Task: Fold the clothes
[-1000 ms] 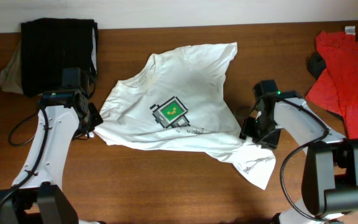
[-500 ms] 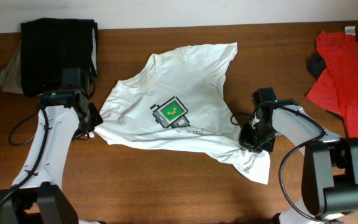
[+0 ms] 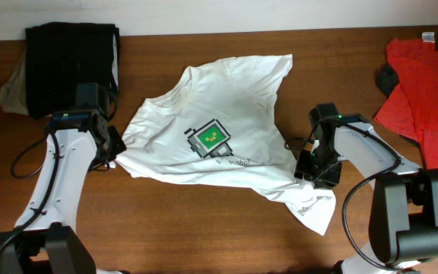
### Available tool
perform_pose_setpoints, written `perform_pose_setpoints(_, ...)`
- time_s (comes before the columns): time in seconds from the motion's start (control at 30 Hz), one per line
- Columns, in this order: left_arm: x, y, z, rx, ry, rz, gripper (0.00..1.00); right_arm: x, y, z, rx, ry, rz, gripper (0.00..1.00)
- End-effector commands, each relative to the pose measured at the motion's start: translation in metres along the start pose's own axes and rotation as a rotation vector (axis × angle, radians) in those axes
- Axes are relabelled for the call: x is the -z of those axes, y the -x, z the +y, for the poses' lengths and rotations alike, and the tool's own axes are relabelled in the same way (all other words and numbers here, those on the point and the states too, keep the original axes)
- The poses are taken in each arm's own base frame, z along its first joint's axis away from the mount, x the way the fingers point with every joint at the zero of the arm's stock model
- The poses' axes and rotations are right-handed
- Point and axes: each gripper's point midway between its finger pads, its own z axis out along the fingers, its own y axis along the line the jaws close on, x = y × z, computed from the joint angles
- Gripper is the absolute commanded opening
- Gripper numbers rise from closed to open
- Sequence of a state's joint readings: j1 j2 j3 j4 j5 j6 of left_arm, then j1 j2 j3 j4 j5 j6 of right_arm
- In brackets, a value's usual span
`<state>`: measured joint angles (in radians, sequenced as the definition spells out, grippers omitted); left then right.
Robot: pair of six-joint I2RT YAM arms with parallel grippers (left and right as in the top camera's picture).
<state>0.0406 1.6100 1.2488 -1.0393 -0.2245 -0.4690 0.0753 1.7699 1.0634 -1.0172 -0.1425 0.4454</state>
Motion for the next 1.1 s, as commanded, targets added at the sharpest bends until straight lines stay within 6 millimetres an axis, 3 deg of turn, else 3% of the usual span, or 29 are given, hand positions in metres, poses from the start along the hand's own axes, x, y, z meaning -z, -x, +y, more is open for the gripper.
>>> perform_pose_setpoints(0.0,0.006,0.005,0.000,0.021,-0.010,-0.019,0.02,-0.005,-0.003,-0.007,0.001,-0.030,0.000,0.39)
perform_pose_setpoints(0.07,0.006,0.005,0.000,0.021,-0.010,-0.019,0.02,-0.009,-0.008,-0.010,-0.001,-0.037,0.015,0.26)
perform_pose_setpoints(0.23,0.006,0.005,0.000,0.022,-0.010,-0.020,0.02,-0.010,-0.010,-0.011,-0.002,-0.042,0.023,0.23)
perform_pose_setpoints(0.3,0.006,0.005,0.000,0.022,-0.010,-0.020,0.02,-0.009,-0.009,-0.014,-0.003,-0.058,0.019,0.19)
perform_pose_setpoints(0.37,0.006,0.005,0.000,0.022,-0.011,-0.022,0.02,-0.009,-0.009,-0.014,-0.004,-0.057,0.019,0.06)
perform_pose_setpoints(0.47,0.006,0.006,0.000,0.023,-0.013,-0.026,0.02,-0.008,-0.007,-0.014,-0.007,-0.061,0.010,0.04)
perform_pose_setpoints(0.67,0.011,0.008,0.000,0.018,-0.011,-0.024,0.01,0.039,0.012,-0.022,-0.039,-0.123,-0.030,0.04)
perform_pose_setpoints(0.83,0.045,0.029,0.008,0.030,0.016,-0.086,0.01,0.078,0.029,-0.009,-0.031,-0.093,-0.095,0.04)
perform_pose_setpoints(1.07,0.096,0.043,0.014,0.065,-0.046,-0.206,0.01,0.100,0.035,-0.003,-0.028,-0.079,-0.127,0.04)
